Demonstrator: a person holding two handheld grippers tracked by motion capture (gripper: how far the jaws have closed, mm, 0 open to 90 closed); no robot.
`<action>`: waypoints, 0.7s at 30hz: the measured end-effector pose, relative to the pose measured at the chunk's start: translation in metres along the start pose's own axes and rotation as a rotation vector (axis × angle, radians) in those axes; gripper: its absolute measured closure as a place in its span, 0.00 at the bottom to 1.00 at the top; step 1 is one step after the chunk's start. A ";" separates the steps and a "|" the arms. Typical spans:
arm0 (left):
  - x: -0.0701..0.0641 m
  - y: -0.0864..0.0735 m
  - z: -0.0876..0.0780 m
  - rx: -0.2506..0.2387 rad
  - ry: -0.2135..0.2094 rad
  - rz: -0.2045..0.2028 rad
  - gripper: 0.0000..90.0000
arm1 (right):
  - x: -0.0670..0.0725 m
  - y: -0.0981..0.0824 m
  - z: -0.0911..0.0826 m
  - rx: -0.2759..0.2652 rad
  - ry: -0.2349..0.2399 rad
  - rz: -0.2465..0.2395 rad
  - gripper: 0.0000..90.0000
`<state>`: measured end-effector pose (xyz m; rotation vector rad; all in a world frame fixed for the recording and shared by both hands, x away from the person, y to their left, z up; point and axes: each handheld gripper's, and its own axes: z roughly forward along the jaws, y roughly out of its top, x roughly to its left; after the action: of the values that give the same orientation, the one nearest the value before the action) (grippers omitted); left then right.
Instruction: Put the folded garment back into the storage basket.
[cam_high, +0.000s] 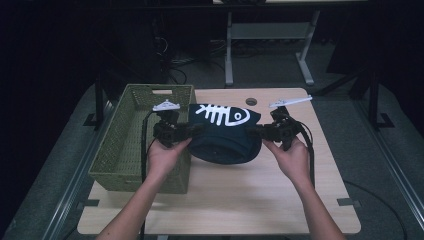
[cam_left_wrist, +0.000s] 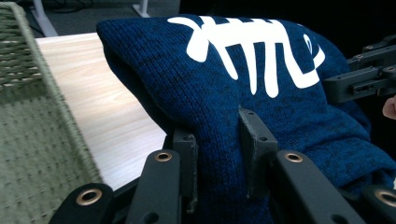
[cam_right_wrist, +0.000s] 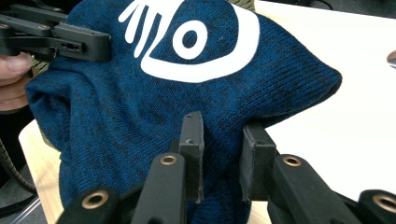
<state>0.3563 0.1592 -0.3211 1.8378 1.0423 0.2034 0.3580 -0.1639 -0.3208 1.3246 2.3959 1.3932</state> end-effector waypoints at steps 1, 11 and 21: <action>0.001 0.000 -0.002 0.000 0.001 -0.002 0.79 | 0.001 0.001 0.001 0.005 0.000 -0.002 0.82; 0.012 0.002 -0.018 -0.006 0.010 -0.009 0.79 | 0.017 0.017 0.010 0.012 0.012 -0.039 0.81; 0.024 0.003 -0.036 -0.018 0.023 -0.015 0.79 | 0.031 0.031 0.021 0.020 0.032 -0.061 0.81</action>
<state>0.3528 0.2000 -0.3075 1.8145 1.0666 0.2249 0.3676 -0.1212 -0.2997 1.2326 2.4549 1.3881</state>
